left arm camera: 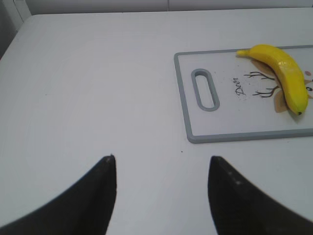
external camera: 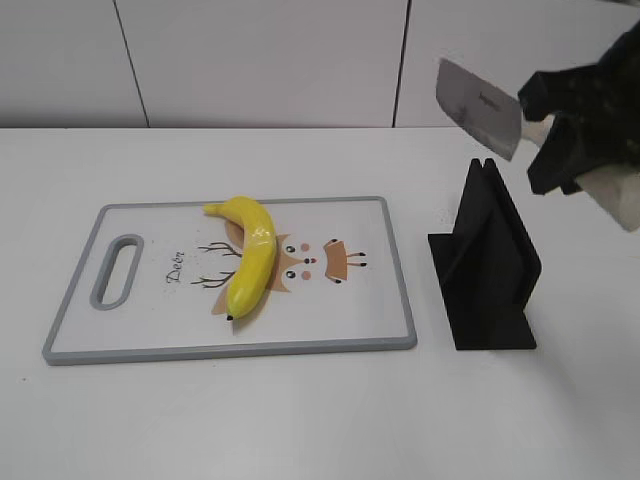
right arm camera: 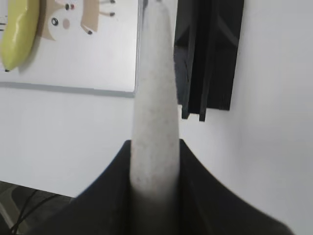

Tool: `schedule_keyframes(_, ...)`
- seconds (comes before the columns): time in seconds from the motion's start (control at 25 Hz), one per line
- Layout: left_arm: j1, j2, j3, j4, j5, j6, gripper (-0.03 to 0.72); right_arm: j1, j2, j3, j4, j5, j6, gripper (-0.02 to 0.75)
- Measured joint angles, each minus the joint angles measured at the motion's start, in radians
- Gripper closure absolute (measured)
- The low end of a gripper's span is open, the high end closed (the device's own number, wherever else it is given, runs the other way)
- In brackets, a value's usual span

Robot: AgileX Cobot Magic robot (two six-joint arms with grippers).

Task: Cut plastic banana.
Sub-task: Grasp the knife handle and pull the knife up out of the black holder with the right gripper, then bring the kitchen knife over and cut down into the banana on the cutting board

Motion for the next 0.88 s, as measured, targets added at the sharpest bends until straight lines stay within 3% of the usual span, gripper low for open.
schedule_keyframes(0.2,0.000,0.017,-0.025,-0.018,-0.002,0.060,0.136,0.000,0.000,-0.095,0.002,0.001,-0.223,0.568)
schedule_keyframes(0.48,0.000,0.260,-0.122,-0.076,-0.065,0.213,0.136,0.000,0.012,-0.163,0.014,-0.020,-0.705,0.568)
schedule_keyframes(0.6,0.000,0.409,-0.163,-0.215,-0.133,0.367,0.136,0.000,0.064,-0.201,0.020,-0.032,-0.808,0.568)
schedule_keyframes(0.88,0.000,0.824,-0.319,-0.556,-0.178,0.889,0.136,0.000,0.225,-0.313,0.100,-0.013,-1.085,0.568)
